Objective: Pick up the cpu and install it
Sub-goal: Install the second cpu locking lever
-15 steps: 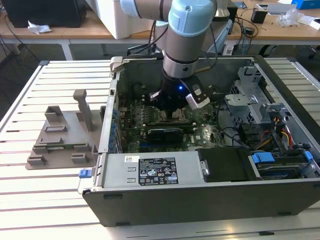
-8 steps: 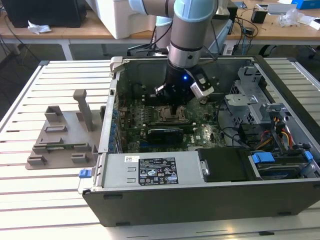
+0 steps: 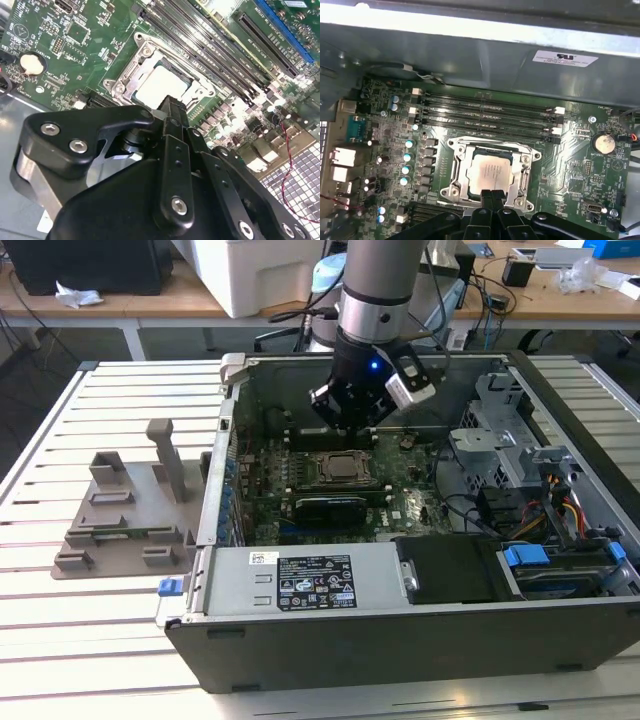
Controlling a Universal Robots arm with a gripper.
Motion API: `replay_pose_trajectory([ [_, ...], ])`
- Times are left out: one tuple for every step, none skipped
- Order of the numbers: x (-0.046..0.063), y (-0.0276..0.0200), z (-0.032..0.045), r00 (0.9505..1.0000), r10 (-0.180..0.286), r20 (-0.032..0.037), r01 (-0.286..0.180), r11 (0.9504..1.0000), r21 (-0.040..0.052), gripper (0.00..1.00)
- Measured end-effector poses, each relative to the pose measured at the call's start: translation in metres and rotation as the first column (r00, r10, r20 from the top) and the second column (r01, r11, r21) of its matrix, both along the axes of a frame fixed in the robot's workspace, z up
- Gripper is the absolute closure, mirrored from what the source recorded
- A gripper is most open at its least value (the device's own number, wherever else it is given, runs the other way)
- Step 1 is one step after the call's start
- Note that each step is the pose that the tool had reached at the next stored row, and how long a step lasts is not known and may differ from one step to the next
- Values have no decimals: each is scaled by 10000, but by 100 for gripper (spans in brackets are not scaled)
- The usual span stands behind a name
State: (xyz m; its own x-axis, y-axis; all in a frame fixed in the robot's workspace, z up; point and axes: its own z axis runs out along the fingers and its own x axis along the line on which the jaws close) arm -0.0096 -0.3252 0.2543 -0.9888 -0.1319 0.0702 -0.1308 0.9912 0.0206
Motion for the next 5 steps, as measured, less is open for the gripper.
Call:
replay_pose_trajectory([
  [0,0,1,10000,0,-1,0,10000,-1,89],
  [0,0,1,10000,0,-1,0,10000,-1,89],
  [0,0,1,10000,0,-1,0,10000,-1,89],
  [0,0,1,10000,0,-1,0,10000,-1,89],
  [0,0,1,10000,0,-1,0,10000,-1,89],
])
